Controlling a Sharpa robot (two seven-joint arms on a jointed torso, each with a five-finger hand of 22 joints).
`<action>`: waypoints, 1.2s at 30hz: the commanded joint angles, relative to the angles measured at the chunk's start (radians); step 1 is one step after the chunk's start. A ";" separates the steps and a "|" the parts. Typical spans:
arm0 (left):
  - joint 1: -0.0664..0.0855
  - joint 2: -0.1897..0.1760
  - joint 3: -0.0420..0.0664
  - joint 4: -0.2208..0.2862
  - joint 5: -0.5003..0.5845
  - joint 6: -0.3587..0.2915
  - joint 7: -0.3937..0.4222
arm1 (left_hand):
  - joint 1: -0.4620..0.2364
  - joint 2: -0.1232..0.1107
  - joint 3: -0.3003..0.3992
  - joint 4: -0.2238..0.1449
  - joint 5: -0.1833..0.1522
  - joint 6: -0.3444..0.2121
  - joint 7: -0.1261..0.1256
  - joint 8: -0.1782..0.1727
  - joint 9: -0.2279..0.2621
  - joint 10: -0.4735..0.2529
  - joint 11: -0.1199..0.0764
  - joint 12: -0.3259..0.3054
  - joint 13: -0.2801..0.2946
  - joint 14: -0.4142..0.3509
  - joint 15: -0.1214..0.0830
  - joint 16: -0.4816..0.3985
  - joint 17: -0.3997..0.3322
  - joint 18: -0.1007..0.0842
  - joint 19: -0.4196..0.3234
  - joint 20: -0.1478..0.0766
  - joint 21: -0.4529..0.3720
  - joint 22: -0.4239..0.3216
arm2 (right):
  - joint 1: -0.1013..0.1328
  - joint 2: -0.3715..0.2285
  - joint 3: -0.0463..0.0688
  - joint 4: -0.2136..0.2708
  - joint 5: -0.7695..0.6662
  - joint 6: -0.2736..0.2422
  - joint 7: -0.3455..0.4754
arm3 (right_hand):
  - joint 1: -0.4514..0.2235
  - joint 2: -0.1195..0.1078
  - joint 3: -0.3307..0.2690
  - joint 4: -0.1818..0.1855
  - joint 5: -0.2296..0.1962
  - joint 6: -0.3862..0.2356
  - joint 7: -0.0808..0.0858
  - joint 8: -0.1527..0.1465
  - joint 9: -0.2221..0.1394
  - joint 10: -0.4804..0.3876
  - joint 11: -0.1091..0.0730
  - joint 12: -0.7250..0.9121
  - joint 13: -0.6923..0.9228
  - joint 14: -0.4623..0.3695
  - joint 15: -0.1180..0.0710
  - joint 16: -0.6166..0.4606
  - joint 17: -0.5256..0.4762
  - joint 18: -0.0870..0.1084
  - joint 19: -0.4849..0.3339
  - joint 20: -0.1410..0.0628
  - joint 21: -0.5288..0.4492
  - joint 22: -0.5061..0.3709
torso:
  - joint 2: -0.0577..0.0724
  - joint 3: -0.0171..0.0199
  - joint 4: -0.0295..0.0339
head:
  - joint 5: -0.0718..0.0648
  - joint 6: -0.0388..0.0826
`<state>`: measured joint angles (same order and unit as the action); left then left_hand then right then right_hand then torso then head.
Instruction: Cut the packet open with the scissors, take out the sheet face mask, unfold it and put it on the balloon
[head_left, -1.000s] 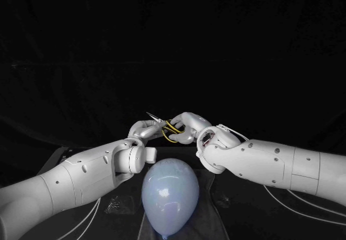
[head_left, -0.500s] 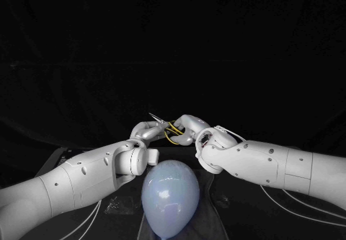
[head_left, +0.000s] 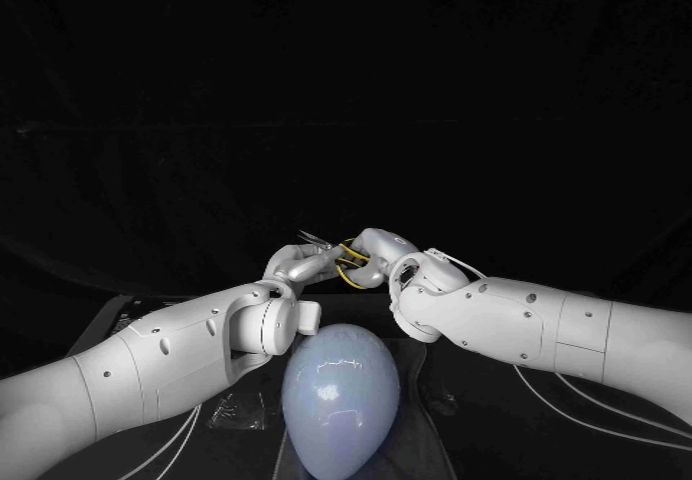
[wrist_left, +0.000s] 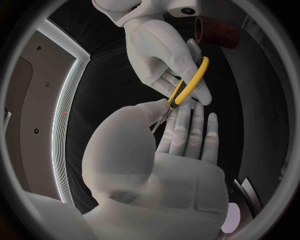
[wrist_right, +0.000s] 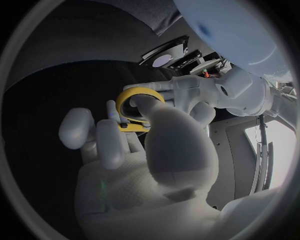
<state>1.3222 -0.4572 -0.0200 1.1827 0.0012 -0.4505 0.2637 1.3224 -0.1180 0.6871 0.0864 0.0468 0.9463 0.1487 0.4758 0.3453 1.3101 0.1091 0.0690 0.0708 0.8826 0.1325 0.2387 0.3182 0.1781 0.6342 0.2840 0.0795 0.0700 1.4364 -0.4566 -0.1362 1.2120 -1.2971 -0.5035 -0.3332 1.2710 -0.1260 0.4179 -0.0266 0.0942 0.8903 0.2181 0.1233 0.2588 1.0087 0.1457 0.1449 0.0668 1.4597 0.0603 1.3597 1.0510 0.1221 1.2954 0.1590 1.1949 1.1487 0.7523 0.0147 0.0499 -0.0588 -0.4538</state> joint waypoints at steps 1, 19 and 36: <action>0.003 0.007 0.002 0.023 -0.039 0.051 0.004 | -0.005 0.006 0.057 -0.057 0.003 0.009 0.001 0.002 0.001 0.008 -0.003 0.007 0.002 -0.008 0.002 0.005 0.002 0.009 -0.008 0.002 -0.005 -0.001 | -0.001 0.009 0.000 -0.010 -0.014 0.036 -0.010 | 0.001 0.011 0.015 0.000 -0.005 0.015 -0.005 0.007 0.001 0.014 -0.004 0.005 -0.002 0.014 -0.007 0.010 0.012 -0.018 0.016 -0.002 0.014 0.015 | 0.000 -0.0001 0.0000 | -0.001 -0.002; 0.003 0.005 0.003 0.053 -0.051 0.049 0.002 | -0.010 0.007 0.062 -0.063 0.003 0.010 0.002 0.003 0.003 0.009 -0.002 0.007 0.002 -0.015 0.003 0.010 0.005 0.010 -0.022 0.001 -0.008 -0.003 | -0.001 0.025 -0.003 -0.047 -0.035 0.172 -0.017 | -0.013 0.132 0.213 0.062 -0.045 0.132 -0.063 0.067 0.039 0.228 -0.062 -0.011 0.007 0.027 -0.053 0.050 0.065 -0.046 0.086 -0.044 0.122 0.140 | -0.001 0.0004 0.0004 | -0.005 -0.005; 0.003 -0.003 0.004 0.062 -0.061 0.075 0.018 | -0.092 -0.057 -0.039 -0.035 0.001 -0.101 0.050 -0.081 -0.022 -0.148 0.051 -0.009 -0.008 -0.114 0.033 0.050 0.028 0.005 -0.162 0.008 -0.025 -0.014 | -0.001 0.009 -0.004 -0.034 0.034 0.158 -0.027 | -0.099 0.220 0.276 0.157 -0.045 0.064 -0.092 0.162 0.127 0.440 -0.102 0.046 0.083 0.031 -0.089 0.055 0.075 -0.059 0.116 -0.079 0.168 0.200 | 0.000 0.0002 0.0004 | -0.006 -0.005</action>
<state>1.3203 -0.4687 -0.0208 1.2290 -0.0389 -0.4606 0.2345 1.2306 -0.1468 0.6565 0.0500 0.0524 0.8522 0.1954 0.4012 0.3268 1.1736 0.1557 0.0645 0.0662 0.7724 0.1636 0.2848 0.3429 0.1769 0.4766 0.2910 0.0562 0.0568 1.4387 -0.4506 -0.1381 1.1742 -1.2959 -0.3688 -0.3488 1.2131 0.0375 0.6339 0.0701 0.0540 0.9595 0.1265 0.2792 0.3812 1.1528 0.1358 0.1877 0.1469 1.4665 -0.0219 1.4119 1.1269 0.0755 1.4075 0.0844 1.3565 1.3082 0.7522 0.0151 0.0500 -0.0648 -0.4592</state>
